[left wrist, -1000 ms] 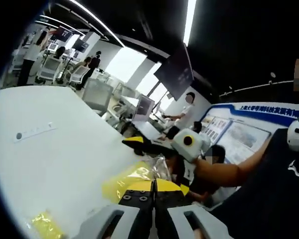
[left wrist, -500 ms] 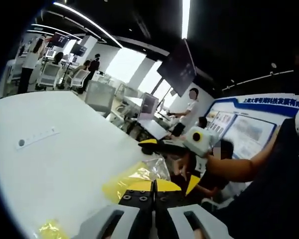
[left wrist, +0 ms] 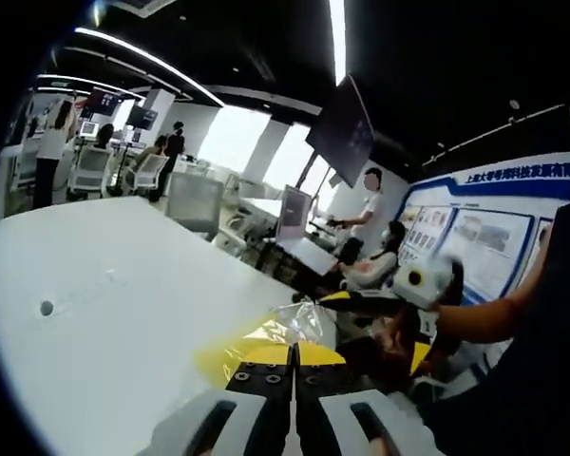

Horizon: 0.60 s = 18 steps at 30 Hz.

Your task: Compare the silicone blocks by pressing each to a similar depth, holding the contact briefly, and releasing to observe deformation and rebound differences across the visible hardness samples.

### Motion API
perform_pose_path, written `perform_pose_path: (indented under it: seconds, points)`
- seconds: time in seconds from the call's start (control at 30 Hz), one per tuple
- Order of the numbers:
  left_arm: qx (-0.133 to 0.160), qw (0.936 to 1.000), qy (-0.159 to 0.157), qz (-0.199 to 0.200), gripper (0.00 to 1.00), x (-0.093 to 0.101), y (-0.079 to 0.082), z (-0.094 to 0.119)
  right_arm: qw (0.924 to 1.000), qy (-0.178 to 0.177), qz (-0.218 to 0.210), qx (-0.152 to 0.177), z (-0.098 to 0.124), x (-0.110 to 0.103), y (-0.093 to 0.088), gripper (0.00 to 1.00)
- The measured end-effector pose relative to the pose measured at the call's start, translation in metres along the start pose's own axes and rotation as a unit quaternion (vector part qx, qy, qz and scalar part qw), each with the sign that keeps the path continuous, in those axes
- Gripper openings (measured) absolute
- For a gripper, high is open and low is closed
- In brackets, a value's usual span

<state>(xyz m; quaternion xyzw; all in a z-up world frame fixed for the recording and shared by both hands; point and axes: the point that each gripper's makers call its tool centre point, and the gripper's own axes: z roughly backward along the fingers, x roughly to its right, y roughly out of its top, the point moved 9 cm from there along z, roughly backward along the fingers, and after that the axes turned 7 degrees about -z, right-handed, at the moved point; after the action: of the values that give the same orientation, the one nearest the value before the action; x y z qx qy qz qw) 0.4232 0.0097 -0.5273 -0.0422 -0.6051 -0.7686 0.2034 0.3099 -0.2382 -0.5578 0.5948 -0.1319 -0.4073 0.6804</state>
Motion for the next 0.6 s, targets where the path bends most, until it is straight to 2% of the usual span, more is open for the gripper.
perform_pose_path:
  seconds: [0.07, 0.2, 0.47, 0.6]
  points:
    - [-0.003, 1.0000, 0.003, -0.004, 0.00, -0.006, -0.003, -0.002, 0.9999, -0.009, -0.006, -0.002, 0.004, 0.003, -0.005, 0.97]
    - [-0.005, 0.9998, 0.003, 0.017, 0.00, -0.017, -0.014, -0.003, 0.9995, -0.022, -0.020, -0.006, 0.010, 0.006, -0.014, 0.97]
    - [-0.011, 0.9999, 0.005, 0.006, 0.00, -0.024, -0.043, -0.008, 0.9983, -0.037, -0.044, -0.012, 0.017, 0.007, -0.030, 0.97]
    - [-0.012, 0.9996, 0.012, -0.022, 0.00, -0.029, -0.053, -0.010, 0.9977, -0.040, -0.052, -0.018, 0.019, 0.007, -0.035, 0.97]
